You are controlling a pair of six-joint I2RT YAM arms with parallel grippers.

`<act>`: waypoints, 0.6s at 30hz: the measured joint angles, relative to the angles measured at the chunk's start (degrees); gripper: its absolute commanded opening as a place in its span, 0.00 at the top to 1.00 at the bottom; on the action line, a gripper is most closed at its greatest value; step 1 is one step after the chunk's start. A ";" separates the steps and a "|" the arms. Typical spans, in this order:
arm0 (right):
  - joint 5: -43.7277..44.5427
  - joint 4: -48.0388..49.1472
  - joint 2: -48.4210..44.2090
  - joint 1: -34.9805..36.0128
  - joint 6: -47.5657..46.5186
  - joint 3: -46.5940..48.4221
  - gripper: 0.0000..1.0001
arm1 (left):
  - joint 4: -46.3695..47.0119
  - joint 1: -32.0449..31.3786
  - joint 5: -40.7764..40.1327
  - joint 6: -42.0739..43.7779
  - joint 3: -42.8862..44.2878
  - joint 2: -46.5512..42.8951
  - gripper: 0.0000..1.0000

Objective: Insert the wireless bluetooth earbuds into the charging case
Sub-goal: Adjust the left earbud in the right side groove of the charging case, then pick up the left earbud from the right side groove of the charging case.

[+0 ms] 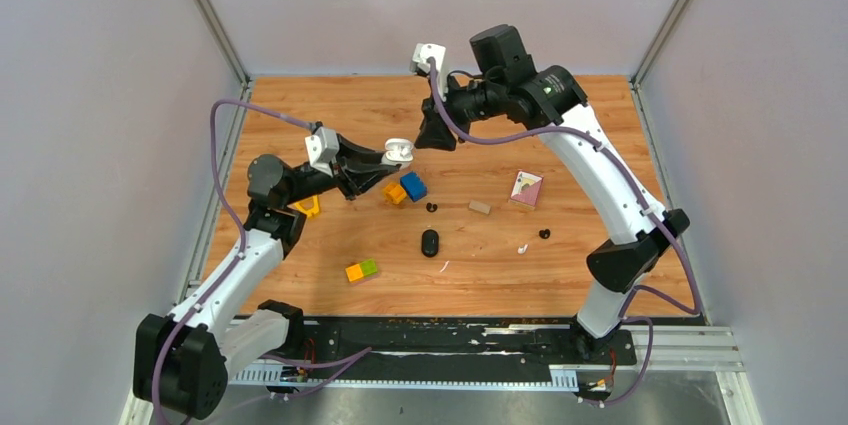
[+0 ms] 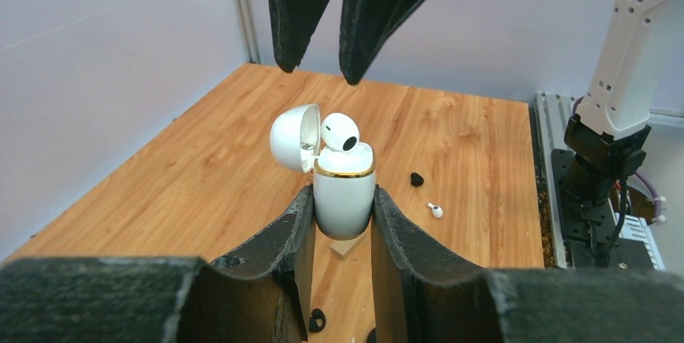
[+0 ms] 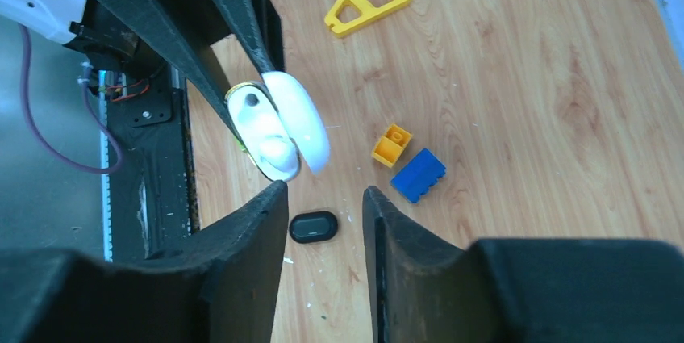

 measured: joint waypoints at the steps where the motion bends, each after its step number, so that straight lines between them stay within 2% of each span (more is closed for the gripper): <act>1: 0.00 0.00 -0.15 -0.72 0.22 0.00 0.66 | -0.02 0.00 -0.15 -0.02 0.00 0.07 1.00; 3: 0.17 0.00 -0.63 -2.05 0.57 -0.04 0.67 | -0.07 0.00 -0.48 -0.04 0.00 0.22 1.00; 6: 0.35 0.48 -2.03 -3.34 0.96 -1.03 0.62 | -0.44 0.00 -1.01 -0.04 0.02 0.87 1.00; 9: 0.87 0.96 -3.69 -3.63 1.53 -3.02 0.61 | -1.05 0.00 -0.92 -0.37 0.44 2.27 1.00; 15: -2.67 0.72 -3.15 -3.63 -0.83 -2.73 0.66 | -2.40 0.00 1.99 -0.79 4.90 5.31 1.00; 18: -4.94 0.33 -2.10 -3.63 -3.04 -1.29 0.75 | -2.32 0.00 4.35 -0.48 6.36 5.40 1.00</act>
